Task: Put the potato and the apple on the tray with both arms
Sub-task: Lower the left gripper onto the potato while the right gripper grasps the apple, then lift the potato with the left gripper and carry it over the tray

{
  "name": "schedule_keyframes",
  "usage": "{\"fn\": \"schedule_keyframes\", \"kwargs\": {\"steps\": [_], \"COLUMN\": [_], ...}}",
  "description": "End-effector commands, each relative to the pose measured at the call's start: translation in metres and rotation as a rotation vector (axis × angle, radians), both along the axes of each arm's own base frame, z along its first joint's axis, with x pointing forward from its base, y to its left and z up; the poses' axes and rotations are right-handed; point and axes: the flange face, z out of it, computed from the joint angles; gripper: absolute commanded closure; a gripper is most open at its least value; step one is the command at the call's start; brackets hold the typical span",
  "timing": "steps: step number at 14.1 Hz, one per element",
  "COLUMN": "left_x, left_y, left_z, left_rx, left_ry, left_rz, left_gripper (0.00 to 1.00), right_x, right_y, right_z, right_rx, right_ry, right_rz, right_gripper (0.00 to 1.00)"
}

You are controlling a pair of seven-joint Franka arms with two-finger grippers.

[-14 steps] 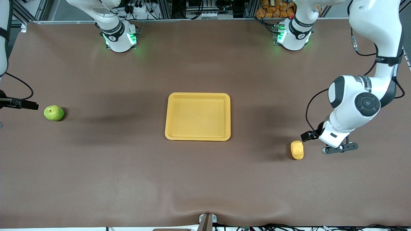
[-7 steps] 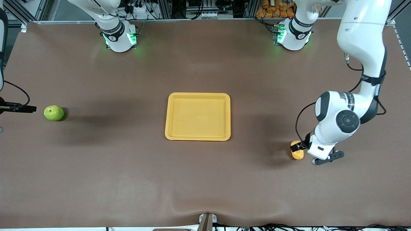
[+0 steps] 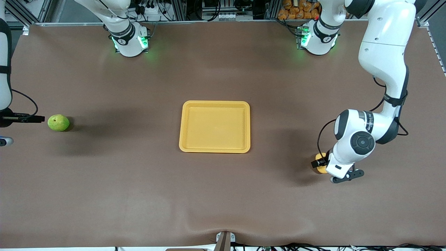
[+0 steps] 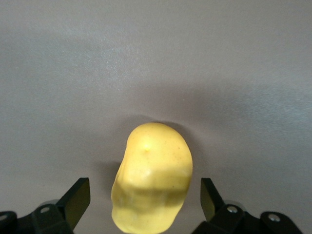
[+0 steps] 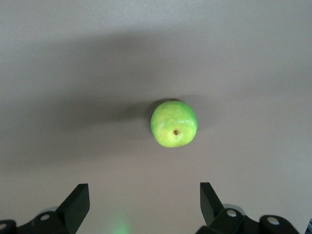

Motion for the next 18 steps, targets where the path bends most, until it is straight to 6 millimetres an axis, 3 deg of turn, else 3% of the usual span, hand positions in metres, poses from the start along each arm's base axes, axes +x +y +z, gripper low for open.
{"fn": "schedule_keyframes", "kwargs": {"steps": [1,3,7,10,13,18], "left_x": [0.007,0.007,0.007,0.015,0.021,0.003], "left_y": [-0.003,-0.003,-0.003,-0.003,-0.005,-0.039], "left_z": [-0.005,-0.008,-0.009,0.0,0.029,0.116], "left_rx": [0.018,0.024,0.023,0.017,0.016,0.026], "left_ry": [-0.01,-0.015,-0.015,-0.045,-0.083,-0.043], "left_rz": [-0.002,-0.014,-0.012,-0.009,-0.037,-0.087], "left_gripper": [0.0,0.0,1.0,1.0,1.0,1.0], "right_x": [-0.006,-0.012,-0.019,-0.034,-0.039,-0.055], "right_y": [-0.013,-0.023,-0.036,-0.04,-0.042,-0.039], "right_z": [-0.025,-0.043,-0.07,-0.1,-0.119,-0.144], "right_rx": [0.011,0.013,0.027,0.035,0.037,0.043], "right_ry": [-0.015,-0.024,-0.017,-0.041,-0.053,-0.052], "right_rz": [0.029,0.043,0.062,0.076,0.098,0.098], "right_gripper": [0.0,0.0,0.0,0.0,0.0,0.0]}}
